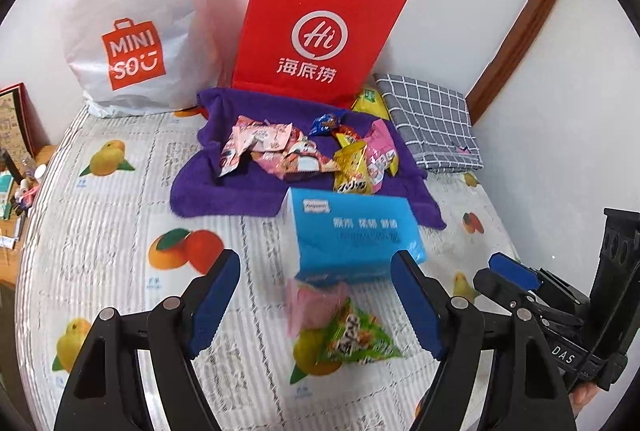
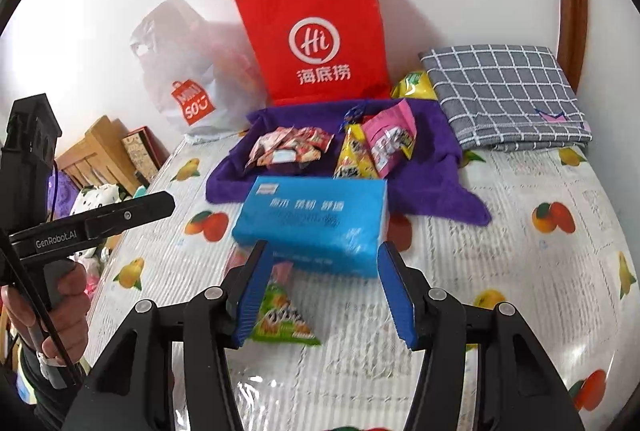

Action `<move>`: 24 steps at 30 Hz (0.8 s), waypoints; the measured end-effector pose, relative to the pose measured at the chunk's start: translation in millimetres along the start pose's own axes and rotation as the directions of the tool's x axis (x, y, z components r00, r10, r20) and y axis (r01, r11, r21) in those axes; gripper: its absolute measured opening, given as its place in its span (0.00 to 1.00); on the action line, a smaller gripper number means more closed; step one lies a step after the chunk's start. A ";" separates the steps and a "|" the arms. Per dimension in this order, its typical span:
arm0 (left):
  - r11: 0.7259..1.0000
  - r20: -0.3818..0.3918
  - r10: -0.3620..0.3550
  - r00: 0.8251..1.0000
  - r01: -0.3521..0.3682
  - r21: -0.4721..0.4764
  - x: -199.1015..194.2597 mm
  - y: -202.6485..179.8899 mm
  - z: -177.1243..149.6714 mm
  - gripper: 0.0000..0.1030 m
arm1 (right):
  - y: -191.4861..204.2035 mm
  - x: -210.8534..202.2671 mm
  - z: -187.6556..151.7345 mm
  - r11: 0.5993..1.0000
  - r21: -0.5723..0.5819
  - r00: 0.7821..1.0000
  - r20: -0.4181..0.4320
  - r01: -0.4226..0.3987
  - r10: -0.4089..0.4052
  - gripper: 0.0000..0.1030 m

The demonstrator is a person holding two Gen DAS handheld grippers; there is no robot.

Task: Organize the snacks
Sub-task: 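Open both grippers and move them back toward the bags beside the tissue box, then grasp the green snack bag with the right gripper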

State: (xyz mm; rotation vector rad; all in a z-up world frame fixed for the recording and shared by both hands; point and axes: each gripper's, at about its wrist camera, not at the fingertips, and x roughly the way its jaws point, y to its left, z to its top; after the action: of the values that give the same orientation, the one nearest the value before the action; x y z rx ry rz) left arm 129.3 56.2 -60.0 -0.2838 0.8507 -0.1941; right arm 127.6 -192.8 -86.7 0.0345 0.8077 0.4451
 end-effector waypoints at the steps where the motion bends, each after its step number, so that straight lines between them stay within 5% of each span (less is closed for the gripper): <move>1: 1.000 -0.001 0.000 1.000 0.000 -0.003 -0.5 1.4 -2.4 0.73 | 2.9 0.8 -3.8 1.000 -0.003 1.000 -0.007 -0.001 0.001 0.53; 24: 0.997 -0.038 0.025 0.999 -0.028 -0.075 -15.6 53.0 -46.6 0.73 | 55.8 86.6 -37.7 0.991 -0.108 0.979 -0.196 -0.077 0.054 0.44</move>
State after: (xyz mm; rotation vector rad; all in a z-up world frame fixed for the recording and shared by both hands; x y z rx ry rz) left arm 86.6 102.8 -95.1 -0.3406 0.8995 -0.1429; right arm 132.5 -113.0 -161.8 -0.0906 0.9721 0.5629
